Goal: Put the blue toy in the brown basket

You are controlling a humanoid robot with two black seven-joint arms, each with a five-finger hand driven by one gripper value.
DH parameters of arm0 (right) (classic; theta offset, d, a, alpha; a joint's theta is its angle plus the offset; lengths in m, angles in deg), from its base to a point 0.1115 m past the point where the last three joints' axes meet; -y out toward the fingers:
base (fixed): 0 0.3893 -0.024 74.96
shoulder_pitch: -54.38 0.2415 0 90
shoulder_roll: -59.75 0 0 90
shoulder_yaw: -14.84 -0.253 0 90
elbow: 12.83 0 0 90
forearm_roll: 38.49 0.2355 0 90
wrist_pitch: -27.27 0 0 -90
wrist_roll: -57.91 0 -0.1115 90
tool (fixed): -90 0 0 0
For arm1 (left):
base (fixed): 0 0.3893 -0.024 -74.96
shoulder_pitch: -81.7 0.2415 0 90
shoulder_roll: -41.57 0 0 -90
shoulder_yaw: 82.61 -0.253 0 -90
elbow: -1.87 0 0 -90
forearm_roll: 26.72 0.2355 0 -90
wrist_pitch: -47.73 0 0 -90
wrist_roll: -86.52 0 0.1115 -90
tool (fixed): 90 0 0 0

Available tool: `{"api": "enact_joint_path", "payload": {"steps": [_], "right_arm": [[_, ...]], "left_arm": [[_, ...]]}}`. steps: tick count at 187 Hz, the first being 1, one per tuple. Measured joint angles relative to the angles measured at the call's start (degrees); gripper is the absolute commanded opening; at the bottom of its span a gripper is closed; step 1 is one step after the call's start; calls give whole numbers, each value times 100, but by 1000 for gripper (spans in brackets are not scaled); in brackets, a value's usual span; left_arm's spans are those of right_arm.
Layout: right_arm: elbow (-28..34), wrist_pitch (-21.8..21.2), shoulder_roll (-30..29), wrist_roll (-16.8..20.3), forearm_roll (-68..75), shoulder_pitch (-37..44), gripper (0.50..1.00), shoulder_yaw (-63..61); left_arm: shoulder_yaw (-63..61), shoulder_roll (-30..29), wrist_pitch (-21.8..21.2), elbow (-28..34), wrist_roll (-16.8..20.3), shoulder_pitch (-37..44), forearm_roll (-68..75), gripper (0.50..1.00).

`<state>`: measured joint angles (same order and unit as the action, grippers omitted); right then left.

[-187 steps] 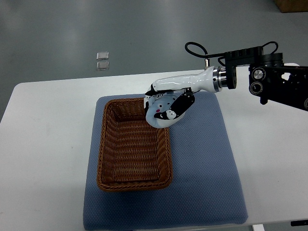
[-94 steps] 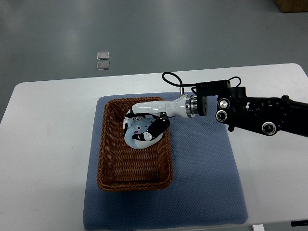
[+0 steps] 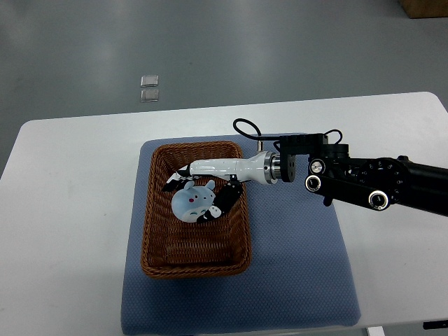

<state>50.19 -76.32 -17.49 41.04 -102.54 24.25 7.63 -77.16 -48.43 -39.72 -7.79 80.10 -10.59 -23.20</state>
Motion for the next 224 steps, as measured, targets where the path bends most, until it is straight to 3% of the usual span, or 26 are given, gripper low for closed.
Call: {"api": "enact_joint_path", "payload": {"steps": [12,38,47,114,224], "right_arm": [[0,3,19,-1,13,-7,860,-1],[-2,7,66,-30,37,-8,864,-112],[-9,-13,89,-34,40,-8,901,-275],[-816,-113,102,-45,1019,-444,901,-1991],[-2103,423,-553,-64,3757,-1870,901,-4996]], "left_arm": [[0,0,0,0,0,0,0,1000],[0,0,0,0,0,0,0,1000],[0,0,0,0,0,0,0,1000],[0,0,0,0,0,0,0,1000],[0,0,0,0,0,0,0,1000]]}}
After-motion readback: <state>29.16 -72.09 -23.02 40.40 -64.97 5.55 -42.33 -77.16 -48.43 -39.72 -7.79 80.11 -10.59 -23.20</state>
